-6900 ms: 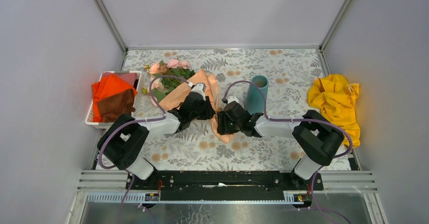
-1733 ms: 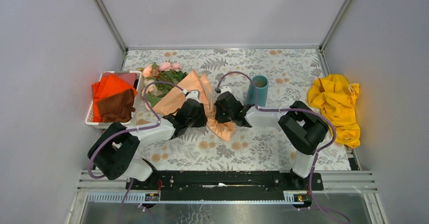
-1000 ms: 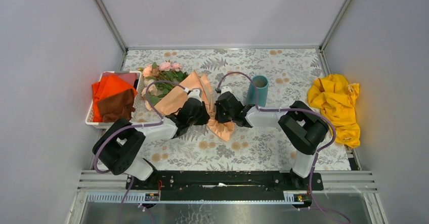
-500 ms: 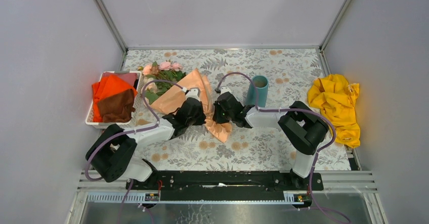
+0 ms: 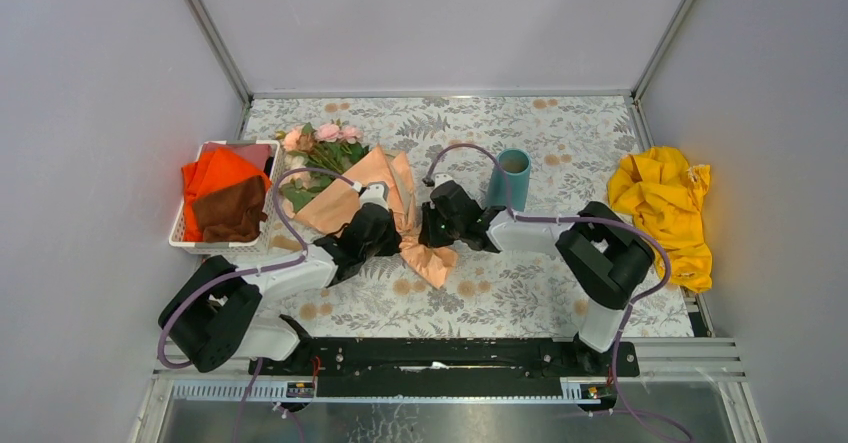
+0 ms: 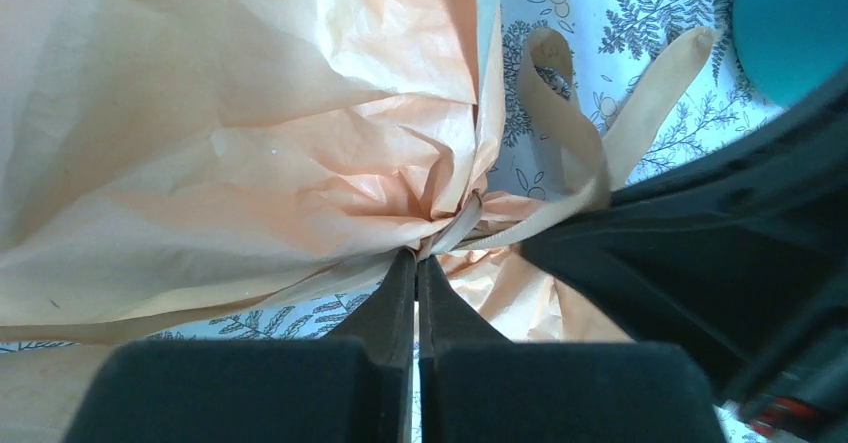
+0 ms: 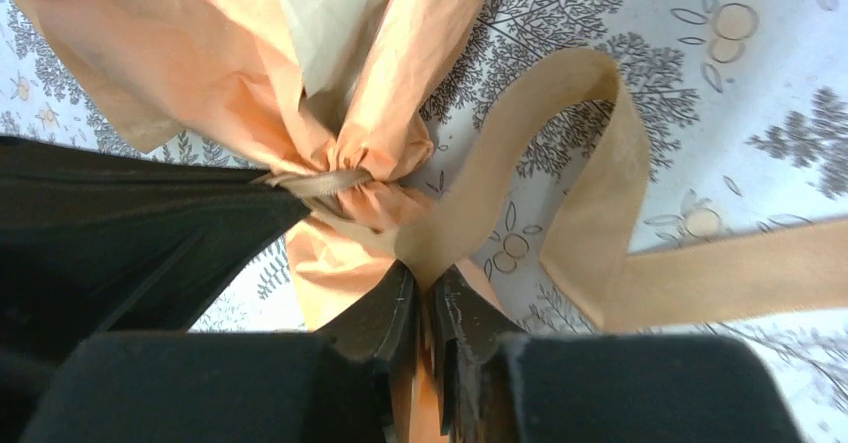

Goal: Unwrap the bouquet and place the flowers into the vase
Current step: Untie the ribbon from the wrapping paper.

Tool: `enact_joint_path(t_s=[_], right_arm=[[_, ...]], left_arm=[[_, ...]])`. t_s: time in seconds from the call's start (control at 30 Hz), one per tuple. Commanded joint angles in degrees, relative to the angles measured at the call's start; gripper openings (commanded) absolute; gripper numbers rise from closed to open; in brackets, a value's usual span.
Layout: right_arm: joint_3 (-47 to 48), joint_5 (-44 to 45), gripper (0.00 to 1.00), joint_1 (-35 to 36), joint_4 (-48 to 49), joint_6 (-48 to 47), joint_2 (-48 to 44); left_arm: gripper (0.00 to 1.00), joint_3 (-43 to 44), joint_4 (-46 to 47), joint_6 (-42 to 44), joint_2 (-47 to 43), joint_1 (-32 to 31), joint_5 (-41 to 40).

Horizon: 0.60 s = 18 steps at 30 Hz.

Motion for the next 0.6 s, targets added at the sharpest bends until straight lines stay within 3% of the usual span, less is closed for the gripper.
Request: enact_joint_path(t_s=[0.0,0.1,0.3,0.57], right_arm=[[1.60,3.20,0.21,-1.82,-7.97,-3.72,-8.62],[3.03,1.99,0.29,-1.82,-10.61,-4.62,-11.39],[5.53,-1.75,0.30,-1.78,-10.99,-4.09,-11.47],[11.26,-7.30,0.29,-1.24,-9.63,-2.81,-2.71]], left_arm=[[0.00,-1.62,0.85,0.28,0.66,0.58,-4.14],[0.00,-1.75,1.23,0.28,1.36,0.58,-3.90],[0.00,-2.33,1.95,0.19,1.28,0.58,-3.57],[0.00,-2.51,1.98,0.40,0.62,0.62,-3.40]])
